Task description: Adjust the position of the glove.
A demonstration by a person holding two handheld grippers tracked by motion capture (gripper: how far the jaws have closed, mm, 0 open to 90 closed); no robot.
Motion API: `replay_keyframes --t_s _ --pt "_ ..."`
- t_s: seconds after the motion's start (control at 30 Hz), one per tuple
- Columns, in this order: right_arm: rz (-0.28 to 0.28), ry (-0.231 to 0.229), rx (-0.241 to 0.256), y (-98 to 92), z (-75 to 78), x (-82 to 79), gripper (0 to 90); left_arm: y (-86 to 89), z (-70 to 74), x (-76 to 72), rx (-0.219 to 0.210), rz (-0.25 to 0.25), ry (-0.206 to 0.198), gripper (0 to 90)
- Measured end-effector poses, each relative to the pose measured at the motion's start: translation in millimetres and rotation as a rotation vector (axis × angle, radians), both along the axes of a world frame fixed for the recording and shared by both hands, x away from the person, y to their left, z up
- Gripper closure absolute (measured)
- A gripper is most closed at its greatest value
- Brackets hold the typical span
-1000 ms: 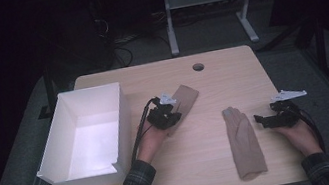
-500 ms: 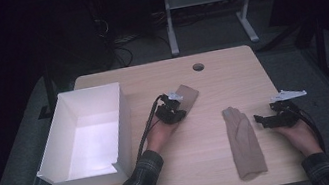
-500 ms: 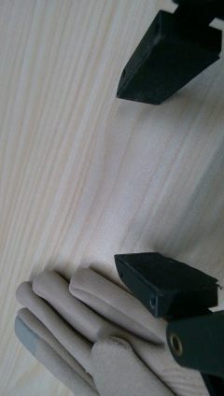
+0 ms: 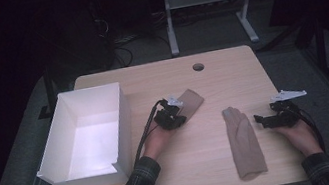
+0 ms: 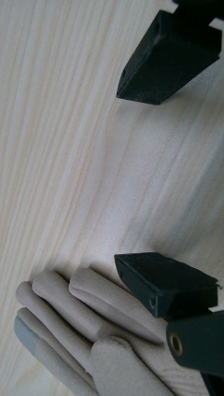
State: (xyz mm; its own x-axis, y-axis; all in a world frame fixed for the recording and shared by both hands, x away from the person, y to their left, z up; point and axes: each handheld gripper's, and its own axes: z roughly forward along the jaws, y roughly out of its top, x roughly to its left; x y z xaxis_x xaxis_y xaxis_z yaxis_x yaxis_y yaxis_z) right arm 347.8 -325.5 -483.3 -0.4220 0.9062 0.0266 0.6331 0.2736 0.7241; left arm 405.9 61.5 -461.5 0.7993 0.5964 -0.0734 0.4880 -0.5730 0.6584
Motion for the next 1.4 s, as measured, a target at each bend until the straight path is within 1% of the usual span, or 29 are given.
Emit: replay_keyframes --t_s 0.13,0.2,0.27,0.37,0.43,0.47,0.6,0.77,0.87,0.9,0.93,0.97,1.0,1.03,1.1,1.13,1.17,1.2,1.23,1.3,1.33,1.4 --pt "-0.004 0.004 0.003 0.3 0.2 -0.2 16.7 1.3 -0.1 -9.5 -0.007 -0.012 0.004 89.7" --pt "-0.003 0.003 0.003 0.3 0.2 -0.1 16.6 2.2 0.9 -15.4 0.005 -0.031 0.009 89.7" --pt "-0.001 0.002 0.002 0.1 0.1 -0.1 16.6 2.5 0.8 -21.0 0.004 -0.04 0.005 89.7" --pt "-0.001 0.002 0.001 0.1 0.1 -0.1 16.6 5.2 0.8 -29.1 0.001 -0.056 0.012 89.7" --pt "-0.001 0.002 0.001 0.1 0.1 -0.1 16.7 5.7 0.4 -34.0 -0.014 -0.056 0.02 89.7" --pt "-0.001 0.002 0.001 0.1 0.1 -0.1 16.7 6.9 0.6 -36.0 -0.011 -0.066 0.023 89.7" --pt "-0.008 0.002 0.005 0.7 0.1 -0.4 16.6 10.4 0.4 -46.2 -0.028 -0.088 0.044 89.7" --pt "-0.007 0.001 0.004 0.6 0.1 -0.4 16.6 15.8 -0.2 -61.4 -0.037 -0.106 0.046 89.7" --pt "-0.009 0.002 0.004 0.7 0.1 -0.5 16.6 18.5 1.1 -71.3 -0.02 -0.133 0.048 89.7" --pt "-0.009 0.002 0.004 0.8 0.1 -0.6 16.6 18.9 1.2 -76.4 -0.024 -0.135 0.05 89.7" --pt "-0.01 0.003 0.005 0.8 0.1 -0.8 16.6 20.5 1.5 -79.3 -0.015 -0.15 0.046 89.7" --pt "-0.009 0.002 0.005 0.8 0.1 -0.8 16.6 21.2 1.3 -82.7 -0.023 -0.146 0.049 89.7" --pt "-0.009 0.001 0.004 0.8 0.1 -0.8 16.6 22.1 1.3 -84.0 -0.021 -0.152 0.049 89.6" --pt "-0.008 0.001 0.004 0.8 0.1 -0.8 16.6 22.1 1.3 -85.5 -0.03 -0.145 0.054 89.7" --pt "-0.008 0.001 0.004 0.8 0.1 -0.8 16.6 22.0 2.2 -84.3 -0.024 -0.152 0.058 89.6" --pt "-0.009 0.002 0.004 0.8 0.1 -0.8 16.6 22.0 3.4 -83.4 -0.011 -0.16 0.058 89.6" --pt "-0.009 0.002 0.004 0.8 0.1 -0.8 16.6 20.3 3.6 -83.7 -0.025 -0.15 0.058 89.6" --pt "-0.009 0.002 0.005 0.9 0.1 -0.8 16.6 19.6 6.2 -82.2 -0.016 -0.169 0.058 89.5" --pt "-0.009 0.002 0.005 0.9 0.1 -0.8 16.6 18.5 7.5 -81.5 -0.018 -0.174 0.056 89.5" --pt "-0.009 0.002 0.005 0.8 0.1 -0.8 16.6 14.1 11.4 -79.3 -0.018 -0.184 0.046 89.5" --pt "-0.008 0.001 0.004 0.8 0.1 -0.8 16.6 10.4 13.0 -78.6 -0.033 -0.182 0.045 89.5" --pt "-0.009 0.002 0.005 0.9 0.1 -0.8 16.6 4.0 16.5 -75.0 -0.036 -0.195 0.035 89.6"
